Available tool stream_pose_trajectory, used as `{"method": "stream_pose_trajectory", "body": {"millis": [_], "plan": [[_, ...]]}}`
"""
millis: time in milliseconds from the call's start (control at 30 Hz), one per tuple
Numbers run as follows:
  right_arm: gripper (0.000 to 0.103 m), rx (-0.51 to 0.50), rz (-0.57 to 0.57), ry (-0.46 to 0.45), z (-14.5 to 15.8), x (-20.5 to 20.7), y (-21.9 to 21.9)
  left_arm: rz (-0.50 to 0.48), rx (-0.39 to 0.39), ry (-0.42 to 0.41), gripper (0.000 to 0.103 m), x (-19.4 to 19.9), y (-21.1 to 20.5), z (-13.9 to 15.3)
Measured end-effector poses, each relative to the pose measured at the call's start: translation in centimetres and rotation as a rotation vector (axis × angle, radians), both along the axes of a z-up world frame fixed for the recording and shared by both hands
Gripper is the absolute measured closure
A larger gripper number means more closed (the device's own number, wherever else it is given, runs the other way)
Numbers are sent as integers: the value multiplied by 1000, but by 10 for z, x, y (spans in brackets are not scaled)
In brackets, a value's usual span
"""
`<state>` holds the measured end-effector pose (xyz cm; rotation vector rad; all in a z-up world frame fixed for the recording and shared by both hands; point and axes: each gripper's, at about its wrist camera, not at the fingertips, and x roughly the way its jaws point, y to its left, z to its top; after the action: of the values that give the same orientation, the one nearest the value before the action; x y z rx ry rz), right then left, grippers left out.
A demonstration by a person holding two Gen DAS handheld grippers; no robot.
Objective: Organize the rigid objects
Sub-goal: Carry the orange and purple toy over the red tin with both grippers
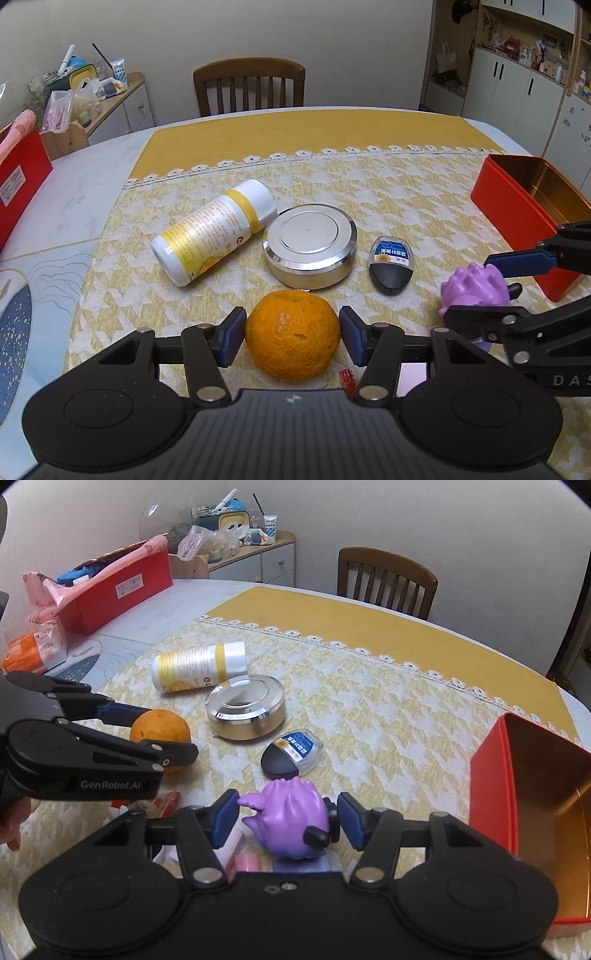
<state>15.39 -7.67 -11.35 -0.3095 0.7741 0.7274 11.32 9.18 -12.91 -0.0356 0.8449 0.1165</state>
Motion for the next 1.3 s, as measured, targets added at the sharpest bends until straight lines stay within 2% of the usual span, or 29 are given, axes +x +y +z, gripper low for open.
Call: {"method": "stream_pose_trajectory", "body": {"millis": [367,700,1000,1300], "plan": [[45,77,-34,-4,35,-4,-27,-2,-38,-4,49,-9,-11,36],[45,147,-87,-20,68,-4,-73,-74,-55,-13,49,-6,-48,74],[45,150,-160,-78,83,10,-125,-159,-74,-45,49,20,-97,94],[45,122,-252,-98,77,26,-184,-251,-95,-46,49,58,-159,99]]}}
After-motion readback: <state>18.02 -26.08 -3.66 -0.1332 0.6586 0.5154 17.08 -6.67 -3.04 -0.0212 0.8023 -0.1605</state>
